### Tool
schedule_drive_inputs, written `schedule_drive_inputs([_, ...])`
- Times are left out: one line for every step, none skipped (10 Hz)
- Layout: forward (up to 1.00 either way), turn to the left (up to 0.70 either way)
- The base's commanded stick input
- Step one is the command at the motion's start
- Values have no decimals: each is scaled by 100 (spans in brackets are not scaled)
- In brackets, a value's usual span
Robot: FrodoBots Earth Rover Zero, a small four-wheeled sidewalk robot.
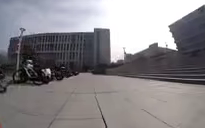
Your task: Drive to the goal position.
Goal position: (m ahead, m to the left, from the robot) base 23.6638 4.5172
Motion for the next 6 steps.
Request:
schedule_drive_inputs([100,0])
schedule_drive_inputs([100,0])
schedule_drive_inputs([100,0])
schedule_drive_inputs([100,0])
schedule_drive_inputs([100,0])
schedule_drive_inputs([100,0])
